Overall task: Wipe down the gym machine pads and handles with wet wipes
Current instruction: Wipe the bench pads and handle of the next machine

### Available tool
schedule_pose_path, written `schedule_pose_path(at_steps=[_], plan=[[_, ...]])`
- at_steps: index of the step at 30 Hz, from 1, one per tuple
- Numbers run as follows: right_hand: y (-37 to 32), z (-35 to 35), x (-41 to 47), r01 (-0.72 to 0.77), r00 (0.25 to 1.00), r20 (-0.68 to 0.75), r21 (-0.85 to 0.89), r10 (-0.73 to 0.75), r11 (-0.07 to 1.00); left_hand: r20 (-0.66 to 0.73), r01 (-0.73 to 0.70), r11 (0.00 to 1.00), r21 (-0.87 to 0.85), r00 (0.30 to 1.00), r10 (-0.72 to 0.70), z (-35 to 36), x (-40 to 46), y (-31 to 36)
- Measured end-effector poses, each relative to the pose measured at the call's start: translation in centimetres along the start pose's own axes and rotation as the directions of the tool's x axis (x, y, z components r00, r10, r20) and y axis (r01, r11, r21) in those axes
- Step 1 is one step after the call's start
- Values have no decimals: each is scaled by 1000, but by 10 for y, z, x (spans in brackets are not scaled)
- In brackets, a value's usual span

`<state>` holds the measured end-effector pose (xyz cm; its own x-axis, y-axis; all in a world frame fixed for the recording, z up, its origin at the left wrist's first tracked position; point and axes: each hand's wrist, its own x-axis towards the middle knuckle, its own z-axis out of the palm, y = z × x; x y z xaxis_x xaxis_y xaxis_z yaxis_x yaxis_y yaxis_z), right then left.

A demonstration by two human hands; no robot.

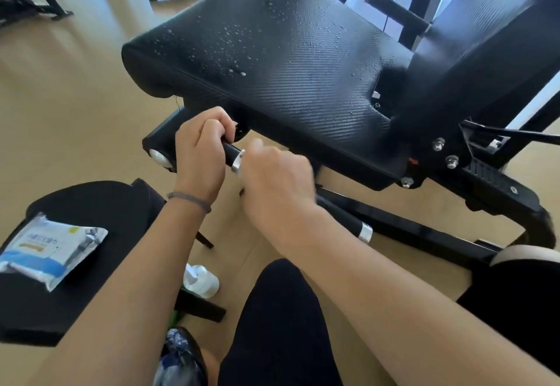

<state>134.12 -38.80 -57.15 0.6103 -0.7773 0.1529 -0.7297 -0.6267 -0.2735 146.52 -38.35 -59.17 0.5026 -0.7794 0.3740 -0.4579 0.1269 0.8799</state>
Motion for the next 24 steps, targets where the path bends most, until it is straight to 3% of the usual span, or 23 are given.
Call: schedule_pose_path(at_steps=[3, 6, 9, 12, 14, 16, 18, 20, 24], plan=[[-17, -10, 32, 27, 991, 124, 165, -48, 986, 77, 57, 994, -96, 996, -50, -13, -2, -6], [-13, -12, 43, -6, 968, 246, 218, -49, 976, 43, 140, 955, -263, 990, -133, -14, -8, -11], [-17, -11, 50, -67, 966, 258, 290, -10, 955, -42, 335, 795, -505, 911, -411, -16, -2, -9], [-31, -8, 51, -96, 985, 166, 366, 36, 926, -22, 442, 836, -326, 880, -474, -32, -2, -7], [-34, -4, 51, -87, 985, 172, 369, 24, 925, -145, 363, 915, -174, 910, -389, -41, -19, -1], [-30, -5, 52, -61, 977, 212, 369, -20, 927, -210, 160, 985, 67, 967, -142, -46, -38, 11], [-22, -10, 54, -38, 953, 291, 381, -81, 924, -102, -39, 964, 264, 992, 69, -48, -46, 23], [-10, -17, 50, -49, 910, 390, 439, -142, 897, 47, -194, 896, 400, 980, 191, -50, -38, 27], [20, -20, 36, -160, 871, 468, 559, -150, 814, 408, -460, 716, 526, 875, 263, -43, -19, 17]])
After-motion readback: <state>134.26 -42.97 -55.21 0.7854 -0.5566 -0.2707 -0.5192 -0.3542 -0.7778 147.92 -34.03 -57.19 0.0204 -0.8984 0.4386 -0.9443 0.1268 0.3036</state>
